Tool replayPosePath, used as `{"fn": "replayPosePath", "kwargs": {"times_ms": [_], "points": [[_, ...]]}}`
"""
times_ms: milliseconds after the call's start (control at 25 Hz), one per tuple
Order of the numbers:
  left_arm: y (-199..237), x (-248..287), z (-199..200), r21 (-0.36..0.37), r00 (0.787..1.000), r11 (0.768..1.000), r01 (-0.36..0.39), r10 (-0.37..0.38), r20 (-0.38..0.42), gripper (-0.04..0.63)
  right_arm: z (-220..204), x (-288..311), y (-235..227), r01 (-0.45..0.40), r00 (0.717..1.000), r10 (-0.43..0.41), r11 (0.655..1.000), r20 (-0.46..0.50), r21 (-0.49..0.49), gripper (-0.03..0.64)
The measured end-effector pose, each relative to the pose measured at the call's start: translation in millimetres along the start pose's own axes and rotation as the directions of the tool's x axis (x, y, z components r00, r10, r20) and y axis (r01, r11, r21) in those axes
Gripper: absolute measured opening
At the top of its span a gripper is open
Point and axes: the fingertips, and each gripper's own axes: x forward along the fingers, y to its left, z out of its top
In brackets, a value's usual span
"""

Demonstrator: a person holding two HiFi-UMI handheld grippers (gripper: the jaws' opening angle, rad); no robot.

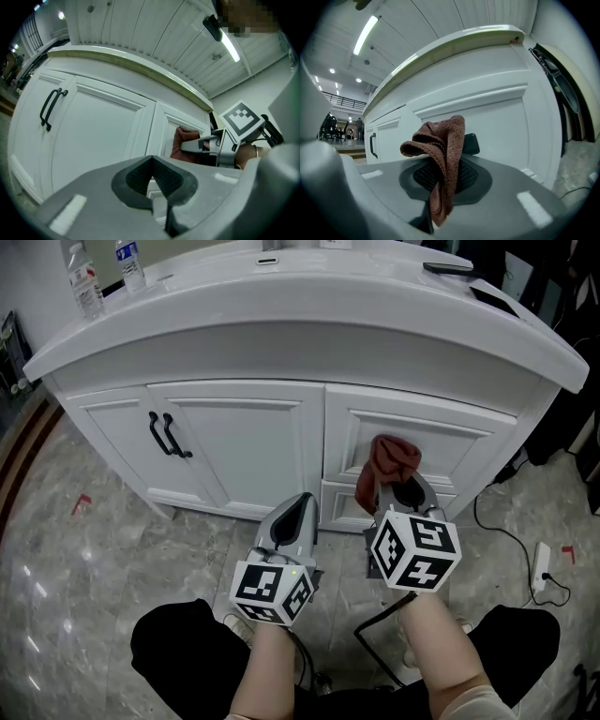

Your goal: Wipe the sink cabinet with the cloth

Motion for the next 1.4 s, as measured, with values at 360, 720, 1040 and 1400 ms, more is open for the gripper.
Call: {"fn": "replayPosePath", "kwargs": {"times_ms": [360, 720, 1040, 1400], "points": [[-18, 7, 3, -0.021, 0.999, 0.999, 0.033, -0.032, 0.018, 0.000, 8, -28, -30, 0.058, 0.998, -0.058, 0.998, 0.028, 0.009, 0.080], [-48, 20, -22, 0.054, 0.994, 0.995, 0.089, -0.085, -0.070, 0.000, 14, -26, -70, 0.036, 0.999, -0.036, 0.999, -0.022, 0.028, 0.080], [-78, 41, -30, 0.079, 0.985, 0.986, 0.149, -0.141, -0.098, 0.000, 22, -33, -101, 0.104, 0.994, -0.103, 0.994, 0.034, -0.020, 0.081], [-118, 61, -44, 0.103, 0.967, 0.968, 0.230, -0.215, -0.138, 0.000, 38, -63, -140, 0.207, 0.973, -0.202, 0.978, 0.109, -0.036, 0.081]]}}
